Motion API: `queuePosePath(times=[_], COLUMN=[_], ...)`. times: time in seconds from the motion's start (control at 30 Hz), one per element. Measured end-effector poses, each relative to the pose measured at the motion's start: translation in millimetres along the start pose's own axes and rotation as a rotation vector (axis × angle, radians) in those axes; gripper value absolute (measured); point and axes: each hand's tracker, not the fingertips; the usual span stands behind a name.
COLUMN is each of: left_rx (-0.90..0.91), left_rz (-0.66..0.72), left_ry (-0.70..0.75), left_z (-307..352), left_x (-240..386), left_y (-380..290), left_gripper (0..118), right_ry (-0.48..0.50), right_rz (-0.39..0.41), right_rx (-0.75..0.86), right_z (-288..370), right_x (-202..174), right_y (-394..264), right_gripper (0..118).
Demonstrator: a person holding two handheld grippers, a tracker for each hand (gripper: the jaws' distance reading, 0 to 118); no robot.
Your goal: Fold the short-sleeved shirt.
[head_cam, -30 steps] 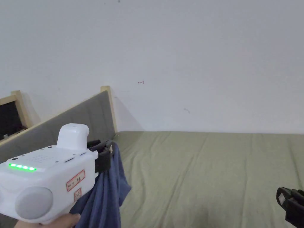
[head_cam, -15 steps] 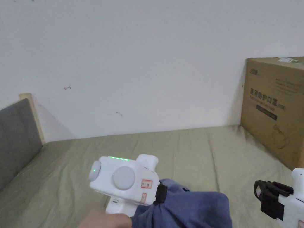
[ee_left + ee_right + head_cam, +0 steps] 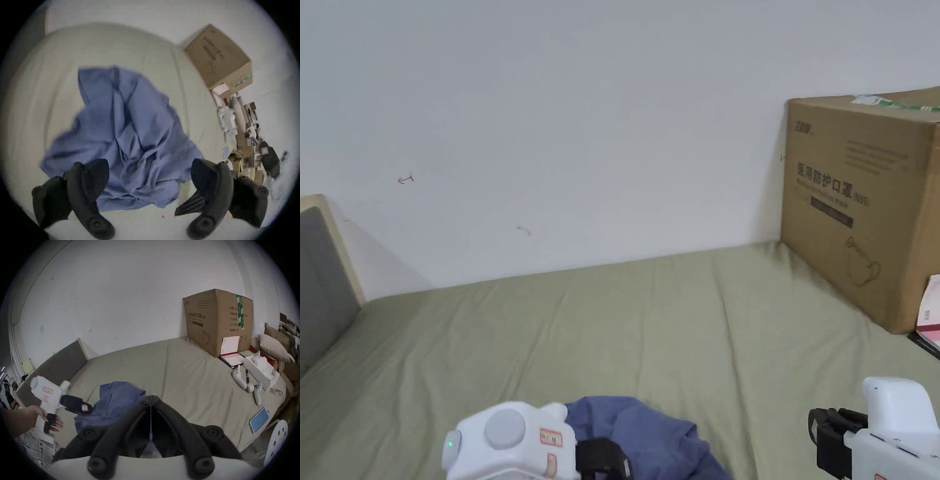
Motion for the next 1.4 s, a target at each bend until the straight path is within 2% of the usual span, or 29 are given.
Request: queuePosePath(times=[0.13, 0.27, 0.33, 0.37, 0.43, 0.47, 0.53, 0.57, 0.6, 0.63, 0.7, 0.93, 1.0, 1.03, 1.1, 1.17, 1.23, 1.33, 1.37, 1.4], left_rx=[0.348, 0.916, 1.083, 1.130, 1.156, 1.156, 1.087, 1.087, 1.068, 1.048, 1.040, 1.071, 1.063, 1.017, 0.792, 0.535, 0.401, 0.205, 0.150, 0.098], left_rz=[-0.101, -0.283, -0.308, -0.319, -0.325, -0.302, -0.229, -0.206, -0.209, -0.197, -0.200, -0.238, -0.199, -0.167, -0.090, 0.006, 0.085, 0.136, 0.133, 0.158], left_ry=[0.067, 0.348, 0.419, 0.431, 0.448, 0.473, 0.544, 0.480, 0.394, 0.391, 0.478, 0.467, 0.450, 0.416, 0.331, 0.225, 0.144, 0.324, 0.374, 0.417], left_z=[96.3, 181.8, 206.3, 215.9, 221.0, 219.7, 210.6, 207.7, 204.1, 200.2, 191.1, 199.2, 205.4, 207.6, 204.6, 185.4, 154.8, 102.9, 85.8, 69.4], left_x=[13.2, 32.6, 36.7, 37.4, 36.1, 35.5, 28.9, 22.1, 16.9, 15.3, 18.7, 29.6, 26.4, 19.5, -5.5, -42.3, -82.4, -124.5, -137.4, -151.3], left_y=[5.6, -38.9, -65.1, -78.2, -98.1, -105.8, -114.8, -120.1, -124.2, -126.8, -131.1, -132.6, -123.0, -112.2, -80.6, -48.4, -32.4, -27.4, -27.9, -28.8], left_gripper=[107, 106, 98, 88, 33, 0, 0, 0, 0, 0, 0, 0, 0, 0, 0, 0, 0, 0, 11, 61], right_ry=[0.041, 0.059, 0.051, 0.050, 0.039, 0.033, 0.023, 0.022, 0.020, 0.019, 0.011, 0.011, 0.026, 0.032, 0.039, 0.043, 0.052, 0.062, 0.061, 0.061], right_rz=[0.034, 0.092, 0.107, 0.111, 0.091, 0.077, 0.043, 0.030, 0.029, 0.029, 0.031, 0.043, 0.030, 0.028, 0.032, 0.039, 0.044, 0.055, 0.063, 0.071], right_rx=[0.060, 0.210, 0.293, 0.333, 0.386, 0.397, 0.403, 0.403, 0.402, 0.400, 0.390, 0.405, 0.401, 0.399, 0.390, 0.374, 0.349, 0.298, 0.279, 0.265], right_z=[3.1, 19.1, 28.2, 31.7, 35.7, 36.6, 36.8, 35.5, 34.6, 34.0, 33.1, 35.4, 35.0, 34.6, 32.3, 27.3, 19.8, 6.0, 1.0, -4.3], right_x=[-21.0, -43.2, -51.6, -54.7, -58.6, -60.7, -63.7, -64.2, -65.3, -66.5, -68.4, -71.6, -71.9, -72.0, -72.2, -72.7, -73.1, -73.8, -74.2, -74.2], right_y=[19.5, 35.2, 37.5, 37.6, 35.7, 35.3, 35.7, 35.9, 36.0, 36.2, 36.3, 37.5, 39.5, 40.0, 40.7, 40.0, 37.0, 29.1, 26.0, 22.8], right_gripper=[0, 0, 0, 0, 0, 0, 0, 0, 0, 0, 0, 0, 0, 0, 0, 0, 0, 0, 0, 0])
